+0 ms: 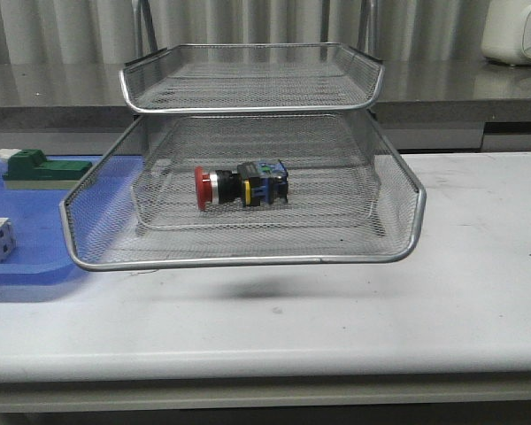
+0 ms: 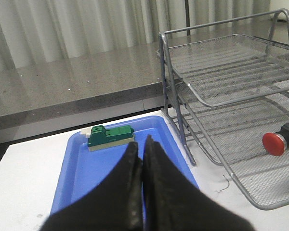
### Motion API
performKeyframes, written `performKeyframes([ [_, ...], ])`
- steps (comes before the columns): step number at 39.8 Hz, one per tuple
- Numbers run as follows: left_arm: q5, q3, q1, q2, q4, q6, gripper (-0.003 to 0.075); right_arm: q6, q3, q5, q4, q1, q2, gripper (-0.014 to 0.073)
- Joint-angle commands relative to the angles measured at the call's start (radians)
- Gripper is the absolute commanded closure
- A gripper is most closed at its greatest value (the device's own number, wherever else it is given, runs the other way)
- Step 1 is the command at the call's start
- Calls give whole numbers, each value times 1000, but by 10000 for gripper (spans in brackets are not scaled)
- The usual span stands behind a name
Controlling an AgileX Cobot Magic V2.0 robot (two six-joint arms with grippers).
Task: Place button on rack with both arms
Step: 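Open the left gripper and lift it away from the button, then bring the right gripper to the front edge of the pulled-out tray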
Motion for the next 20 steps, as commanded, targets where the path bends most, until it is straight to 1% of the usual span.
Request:
performKeyframes([
  [1, -86, -24, 3, 12, -17, -11, 739, 0, -23, -74, 18, 1, 9, 653],
  [4, -86, -24, 3, 12, -17, -11, 739, 0, -23, -84, 39, 1, 9, 653],
  [10, -86, -24, 3, 12, -17, -11, 739, 0, -29, -166, 62, 1, 51, 653],
  [14, -86, -24, 3, 12, -17, -11, 739, 0, -59, -186, 62, 1, 148, 653],
  [20, -86, -24, 3, 12, -17, -11, 739, -11, -141, -176, 62, 2, 356, 653],
])
